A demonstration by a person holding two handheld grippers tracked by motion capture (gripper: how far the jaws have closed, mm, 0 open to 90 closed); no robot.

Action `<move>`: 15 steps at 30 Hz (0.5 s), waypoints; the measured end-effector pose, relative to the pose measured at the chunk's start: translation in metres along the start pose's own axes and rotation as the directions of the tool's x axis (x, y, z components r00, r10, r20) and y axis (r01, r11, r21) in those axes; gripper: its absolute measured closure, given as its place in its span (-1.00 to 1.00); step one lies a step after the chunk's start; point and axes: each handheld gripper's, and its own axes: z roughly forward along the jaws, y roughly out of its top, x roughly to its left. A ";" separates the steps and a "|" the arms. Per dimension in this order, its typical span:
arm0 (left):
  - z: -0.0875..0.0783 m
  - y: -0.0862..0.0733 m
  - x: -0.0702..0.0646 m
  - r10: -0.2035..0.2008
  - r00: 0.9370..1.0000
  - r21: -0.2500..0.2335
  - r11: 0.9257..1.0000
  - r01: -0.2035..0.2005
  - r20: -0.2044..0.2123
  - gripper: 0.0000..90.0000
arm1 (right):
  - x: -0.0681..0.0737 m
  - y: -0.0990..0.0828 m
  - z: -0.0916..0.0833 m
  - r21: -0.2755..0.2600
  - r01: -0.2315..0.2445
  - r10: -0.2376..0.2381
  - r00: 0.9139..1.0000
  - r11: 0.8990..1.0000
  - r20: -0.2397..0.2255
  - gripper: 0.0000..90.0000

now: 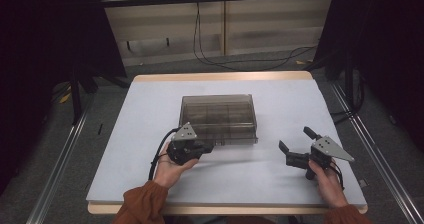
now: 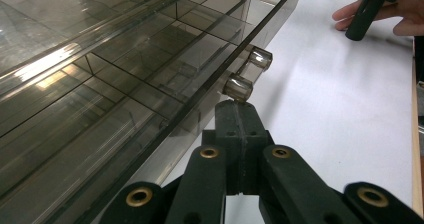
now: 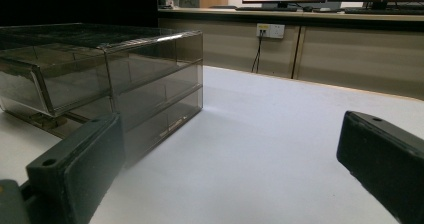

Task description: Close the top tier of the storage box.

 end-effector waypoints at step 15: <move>0.002 0.002 0.005 -0.010 1.000 0.000 1.000 0.010 -0.008 1.00 | 0.000 0.000 0.000 0.001 0.000 0.000 1.000 1.000 0.001 -1.00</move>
